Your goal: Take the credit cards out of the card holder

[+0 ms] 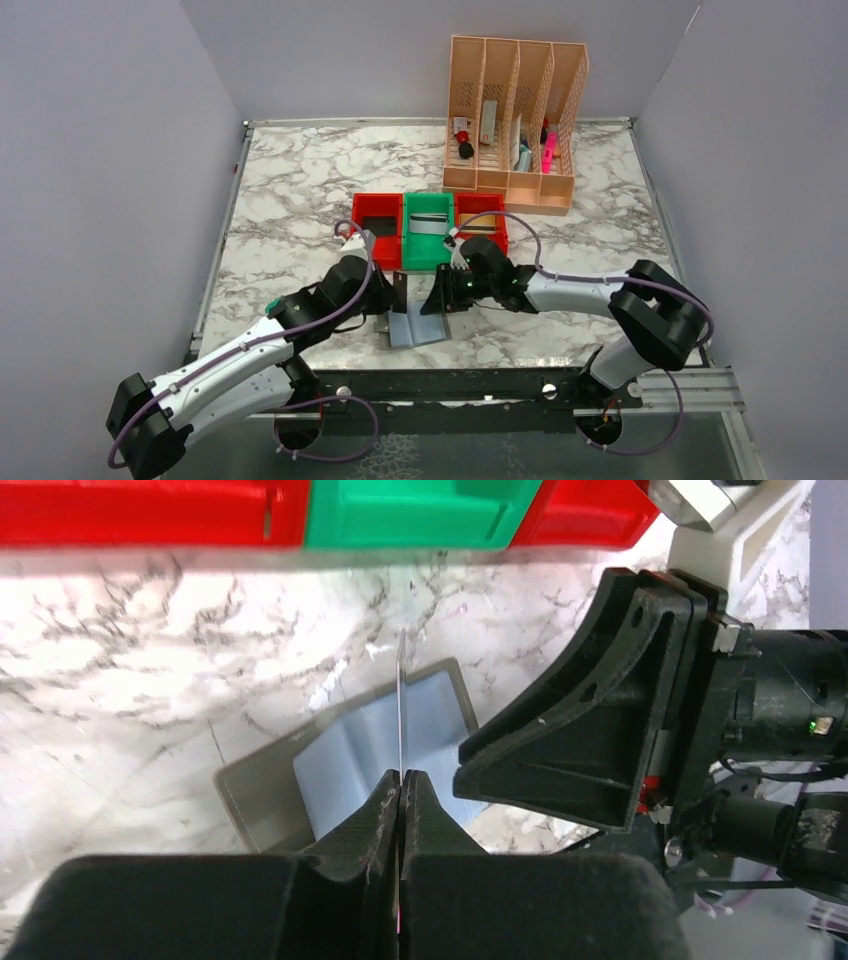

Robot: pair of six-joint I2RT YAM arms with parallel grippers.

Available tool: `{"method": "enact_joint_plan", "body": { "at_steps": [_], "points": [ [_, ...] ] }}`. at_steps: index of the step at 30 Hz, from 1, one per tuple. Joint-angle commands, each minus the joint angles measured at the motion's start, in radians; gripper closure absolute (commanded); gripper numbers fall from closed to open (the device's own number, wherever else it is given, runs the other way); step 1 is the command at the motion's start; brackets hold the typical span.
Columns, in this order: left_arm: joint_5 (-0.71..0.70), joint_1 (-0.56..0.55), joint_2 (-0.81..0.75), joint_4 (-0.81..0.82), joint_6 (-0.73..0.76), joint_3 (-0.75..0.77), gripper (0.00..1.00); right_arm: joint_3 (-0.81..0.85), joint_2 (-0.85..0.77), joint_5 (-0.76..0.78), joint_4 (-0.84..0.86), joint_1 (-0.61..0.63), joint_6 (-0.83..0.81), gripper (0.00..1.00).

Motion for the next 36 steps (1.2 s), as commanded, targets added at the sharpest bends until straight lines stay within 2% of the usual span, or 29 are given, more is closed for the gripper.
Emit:
{"method": "enact_joint_plan", "body": {
  "at_steps": [1, 6, 11, 17, 23, 28, 36],
  "points": [
    [-0.102, 0.003, 0.008, -0.041, 0.15, 0.083, 1.0, -0.004, -0.088, 0.093, -0.071, 0.002, -0.048, 0.67],
    [-0.233, 0.002, 0.044, -0.062, 0.317, 0.159, 1.0, -0.015, -0.178, 0.194, -0.134, 0.002, -0.085, 0.67],
    [-0.402, 0.002, 0.104, -0.057, 0.546, 0.225, 1.0, -0.021, -0.261, 0.301, -0.195, 0.002, -0.13, 0.66],
    [-0.386, 0.002, 0.173, 0.084, 1.034, 0.215, 1.0, -0.03, -0.337, 0.409, -0.245, 0.002, -0.173, 0.65],
    [-0.239, 0.052, 0.215, 0.196, 1.444, 0.187, 1.0, -0.028, -0.397, 0.491, -0.299, 0.002, -0.213, 0.64],
    [-0.023, 0.18, 0.267, 0.163, 1.623, 0.241, 1.0, -0.04, -0.445, 0.558, -0.333, 0.002, -0.227, 0.63],
    [0.234, 0.307, 0.407, 0.185, 1.88, 0.285, 1.0, -0.059, -0.479, 0.617, -0.366, 0.002, -0.207, 0.63]
  ]
}}
